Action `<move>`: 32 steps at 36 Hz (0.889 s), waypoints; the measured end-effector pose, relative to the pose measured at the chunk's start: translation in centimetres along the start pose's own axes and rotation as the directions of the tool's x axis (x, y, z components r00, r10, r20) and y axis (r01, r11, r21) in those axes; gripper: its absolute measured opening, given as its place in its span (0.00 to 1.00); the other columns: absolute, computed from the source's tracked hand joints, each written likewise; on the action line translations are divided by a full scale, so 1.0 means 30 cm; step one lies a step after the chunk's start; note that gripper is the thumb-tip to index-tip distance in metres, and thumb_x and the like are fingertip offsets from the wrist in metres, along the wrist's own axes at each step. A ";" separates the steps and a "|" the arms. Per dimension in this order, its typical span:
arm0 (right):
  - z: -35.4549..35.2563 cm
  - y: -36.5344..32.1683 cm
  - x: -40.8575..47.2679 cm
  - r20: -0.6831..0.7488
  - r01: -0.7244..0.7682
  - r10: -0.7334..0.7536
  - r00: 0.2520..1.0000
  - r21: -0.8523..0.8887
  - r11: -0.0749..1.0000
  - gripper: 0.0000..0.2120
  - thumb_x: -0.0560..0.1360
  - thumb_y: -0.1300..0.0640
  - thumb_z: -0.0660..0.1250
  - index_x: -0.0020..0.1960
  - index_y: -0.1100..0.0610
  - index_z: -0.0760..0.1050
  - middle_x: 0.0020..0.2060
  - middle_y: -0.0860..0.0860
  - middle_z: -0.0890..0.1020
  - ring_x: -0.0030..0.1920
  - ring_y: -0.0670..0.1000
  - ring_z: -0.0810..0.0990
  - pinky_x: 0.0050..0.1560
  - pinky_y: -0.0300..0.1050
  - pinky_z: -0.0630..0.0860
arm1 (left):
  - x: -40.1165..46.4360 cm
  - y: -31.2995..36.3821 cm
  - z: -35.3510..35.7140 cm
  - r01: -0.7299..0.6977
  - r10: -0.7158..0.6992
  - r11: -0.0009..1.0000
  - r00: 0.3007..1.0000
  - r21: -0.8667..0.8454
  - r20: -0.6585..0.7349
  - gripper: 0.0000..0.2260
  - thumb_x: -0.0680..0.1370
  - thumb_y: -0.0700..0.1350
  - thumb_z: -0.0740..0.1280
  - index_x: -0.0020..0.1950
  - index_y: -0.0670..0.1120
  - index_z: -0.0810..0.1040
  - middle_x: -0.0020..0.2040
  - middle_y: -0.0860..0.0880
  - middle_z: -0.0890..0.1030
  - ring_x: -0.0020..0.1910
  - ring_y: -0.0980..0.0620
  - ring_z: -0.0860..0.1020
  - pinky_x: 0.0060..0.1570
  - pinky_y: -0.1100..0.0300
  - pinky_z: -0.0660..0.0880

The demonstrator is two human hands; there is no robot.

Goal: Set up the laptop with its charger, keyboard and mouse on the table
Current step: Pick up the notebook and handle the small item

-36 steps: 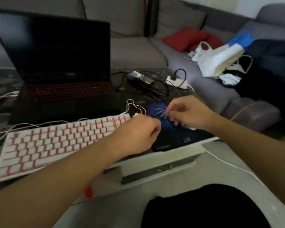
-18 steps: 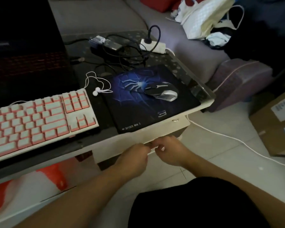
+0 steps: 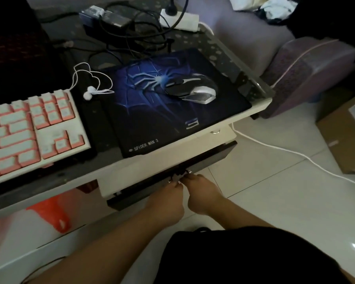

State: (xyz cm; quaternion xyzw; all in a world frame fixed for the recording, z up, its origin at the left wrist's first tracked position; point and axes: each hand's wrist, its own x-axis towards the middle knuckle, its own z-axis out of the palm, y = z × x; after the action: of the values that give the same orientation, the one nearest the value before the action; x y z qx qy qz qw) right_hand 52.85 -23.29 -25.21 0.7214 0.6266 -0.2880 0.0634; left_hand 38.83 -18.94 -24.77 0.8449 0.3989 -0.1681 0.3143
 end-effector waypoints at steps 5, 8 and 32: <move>-0.005 -0.006 -0.080 0.103 -0.042 0.050 0.993 -0.075 0.996 0.23 0.75 0.63 0.67 0.70 0.54 0.76 0.67 0.54 0.78 0.66 0.57 0.78 0.60 0.51 0.79 | -0.048 0.020 0.000 -0.026 0.032 0.989 0.999 -0.147 0.043 0.19 0.82 0.40 0.59 0.72 0.46 0.77 0.69 0.45 0.79 0.64 0.45 0.79 0.60 0.54 0.78; -0.003 -0.005 -0.137 0.168 -0.064 0.077 0.983 -0.080 0.995 0.22 0.77 0.62 0.68 0.70 0.54 0.77 0.67 0.54 0.80 0.65 0.58 0.80 0.64 0.52 0.79 | -0.083 0.016 0.004 -0.023 0.008 0.958 0.999 -0.286 -0.052 0.12 0.82 0.40 0.62 0.57 0.46 0.85 0.54 0.47 0.85 0.51 0.48 0.83 0.55 0.51 0.82; 0.097 0.160 0.048 -0.099 -0.424 0.427 0.899 0.046 0.904 0.38 0.78 0.41 0.71 0.78 0.59 0.59 0.72 0.59 0.66 0.73 0.61 0.65 0.72 0.59 0.69 | 0.020 -0.021 0.156 0.451 -0.592 0.200 0.763 -0.870 0.259 0.13 0.77 0.45 0.74 0.54 0.41 0.74 0.49 0.43 0.81 0.45 0.46 0.81 0.42 0.55 0.82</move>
State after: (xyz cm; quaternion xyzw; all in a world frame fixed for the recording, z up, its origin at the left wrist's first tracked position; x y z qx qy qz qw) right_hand 56.46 -24.36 -29.61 0.8558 0.4530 -0.2357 0.0827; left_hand 38.57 -21.41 -28.84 0.3604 0.7040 0.0332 0.6110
